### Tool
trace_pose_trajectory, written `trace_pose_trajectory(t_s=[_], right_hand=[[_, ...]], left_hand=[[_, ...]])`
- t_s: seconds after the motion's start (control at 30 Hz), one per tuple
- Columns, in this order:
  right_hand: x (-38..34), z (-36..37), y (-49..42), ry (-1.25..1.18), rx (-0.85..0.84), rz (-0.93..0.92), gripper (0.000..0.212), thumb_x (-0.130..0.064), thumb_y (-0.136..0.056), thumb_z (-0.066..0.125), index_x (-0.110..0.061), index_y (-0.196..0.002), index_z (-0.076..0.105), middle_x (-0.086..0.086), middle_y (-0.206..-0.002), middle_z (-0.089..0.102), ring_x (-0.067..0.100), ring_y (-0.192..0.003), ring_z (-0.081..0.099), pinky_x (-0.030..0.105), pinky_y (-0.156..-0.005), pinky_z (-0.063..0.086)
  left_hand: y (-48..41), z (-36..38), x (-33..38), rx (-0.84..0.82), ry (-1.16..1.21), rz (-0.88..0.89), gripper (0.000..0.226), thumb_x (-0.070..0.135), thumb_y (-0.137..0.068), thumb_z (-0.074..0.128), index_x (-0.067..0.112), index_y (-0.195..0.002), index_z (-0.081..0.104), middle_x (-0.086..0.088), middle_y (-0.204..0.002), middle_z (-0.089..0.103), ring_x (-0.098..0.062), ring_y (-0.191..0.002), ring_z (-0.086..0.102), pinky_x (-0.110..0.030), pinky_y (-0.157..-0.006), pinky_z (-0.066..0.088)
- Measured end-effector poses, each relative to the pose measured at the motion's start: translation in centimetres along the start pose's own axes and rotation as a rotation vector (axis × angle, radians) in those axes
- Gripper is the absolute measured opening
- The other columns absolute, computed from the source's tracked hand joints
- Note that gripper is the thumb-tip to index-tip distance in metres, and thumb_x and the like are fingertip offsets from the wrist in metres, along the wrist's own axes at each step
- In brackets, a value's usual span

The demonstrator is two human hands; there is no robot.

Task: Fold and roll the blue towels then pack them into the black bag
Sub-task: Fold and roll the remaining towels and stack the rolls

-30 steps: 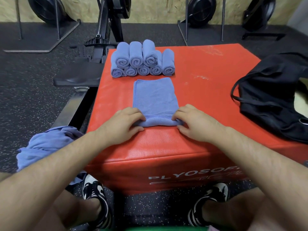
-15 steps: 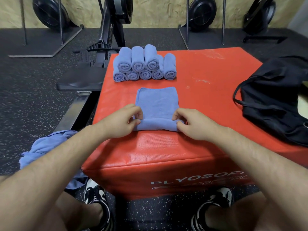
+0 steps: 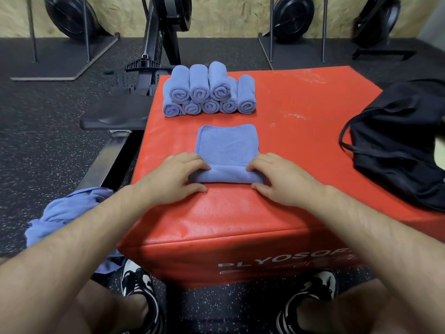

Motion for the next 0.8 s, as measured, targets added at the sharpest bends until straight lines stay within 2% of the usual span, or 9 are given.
trace_pose_trajectory(t_s=[0.13,0.23,0.33,0.4,0.47,0.57,0.63,0.73,0.8], right_hand=[[0.2,-0.7,-0.3,-0.102,-0.009,0.073,0.029,-0.022,-0.086,0.067,-0.019,-0.114,0.06,-0.003,-0.11,0.065,0.019,-0.099,0.059,0.03,-0.087,0.046],[0.5,-1.6,-0.2,-0.249,-0.091,0.177,0.027,-0.023,-0.087,0.067,-0.025,-0.111,0.055,-0.007,-0.103,0.067,0.016,-0.085,0.06,0.032,-0.079,0.048],[0.7,-1.5,-0.2,-0.304,-0.133,0.209,0.018,-0.021,-0.089,0.064,-0.027,-0.106,0.061,-0.009,-0.097,0.067,0.015,-0.086,0.06,0.033,-0.08,0.048],[0.7,-1.0,-0.3,-0.288,-0.092,0.203,0.017,-0.016,-0.09,0.062,-0.021,-0.106,0.066,-0.006,-0.102,0.064,0.014,-0.093,0.056,0.031,-0.087,0.045],[0.7,-0.7,-0.5,-0.211,0.011,0.169,0.018,-0.012,-0.088,0.063,-0.017,-0.104,0.069,-0.003,-0.105,0.057,0.017,-0.1,0.049,0.029,-0.093,0.04],[0.1,-0.8,-0.8,-0.158,0.117,0.098,0.026,-0.003,-0.084,0.059,-0.02,-0.102,0.068,-0.005,-0.103,0.052,0.018,-0.098,0.045,0.028,-0.092,0.038],[-0.3,-0.9,-1.0,-0.115,0.122,0.062,0.028,-0.001,-0.084,0.055,-0.021,-0.099,0.066,-0.005,-0.101,0.056,0.019,-0.094,0.049,0.033,-0.087,0.043],[-0.4,-0.9,-1.0,-0.008,0.105,0.051,0.021,-0.014,-0.087,0.054,-0.021,-0.103,0.066,-0.005,-0.102,0.062,0.021,-0.095,0.055,0.039,-0.086,0.048],[0.1,-0.6,-1.0,0.063,0.031,0.063,0.027,-0.032,-0.086,0.059,-0.022,-0.111,0.063,-0.004,-0.108,0.062,0.021,-0.1,0.056,0.039,-0.088,0.048]], left_hand=[[-0.5,-0.3,0.0,0.007,0.056,-0.061,0.033,0.026,-0.087,0.073,0.019,-0.118,0.065,0.007,-0.115,0.066,-0.016,-0.109,0.058,-0.032,-0.088,0.042],[-0.6,-0.8,0.0,-0.07,0.293,-0.175,0.024,0.017,-0.09,0.07,0.021,-0.113,0.065,0.008,-0.108,0.069,-0.009,-0.099,0.061,-0.02,-0.084,0.043],[-0.7,-0.8,0.0,-0.1,0.397,-0.243,0.016,0.012,-0.092,0.065,0.022,-0.105,0.063,0.007,-0.101,0.067,-0.009,-0.091,0.058,-0.022,-0.08,0.043],[-0.8,-0.3,-0.1,-0.059,0.337,-0.238,0.013,0.013,-0.094,0.062,0.02,-0.104,0.065,0.005,-0.1,0.061,-0.012,-0.09,0.054,-0.024,-0.083,0.04],[-0.9,0.2,-0.3,0.059,0.214,-0.181,0.013,0.02,-0.095,0.06,0.017,-0.105,0.068,0.005,-0.099,0.053,-0.015,-0.091,0.047,-0.026,-0.085,0.036],[-1.1,0.1,0.0,0.168,0.074,-0.114,0.022,0.03,-0.094,0.05,0.023,-0.104,0.068,0.007,-0.1,0.054,-0.02,-0.091,0.048,-0.037,-0.083,0.041],[-1.4,-0.3,0.5,0.177,0.031,-0.064,0.022,0.026,-0.094,0.044,0.024,-0.099,0.065,0.007,-0.099,0.058,-0.023,-0.088,0.052,-0.043,-0.078,0.045],[-1.4,-0.5,0.8,0.178,-0.017,-0.03,0.024,0.025,-0.093,0.047,0.022,-0.104,0.067,0.006,-0.102,0.062,-0.023,-0.091,0.058,-0.041,-0.077,0.048],[-1.2,-0.2,0.1,0.133,-0.048,-0.059,0.031,0.042,-0.092,0.054,0.023,-0.114,0.065,0.008,-0.11,0.062,-0.019,-0.1,0.058,-0.038,-0.08,0.047]])
Point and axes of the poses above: each hand's wrist, its own y-axis away from the middle knuckle, its own z-axis out of the palm, x = y × z, the point moved 3 cm from there along -y, towards the middle knuckle
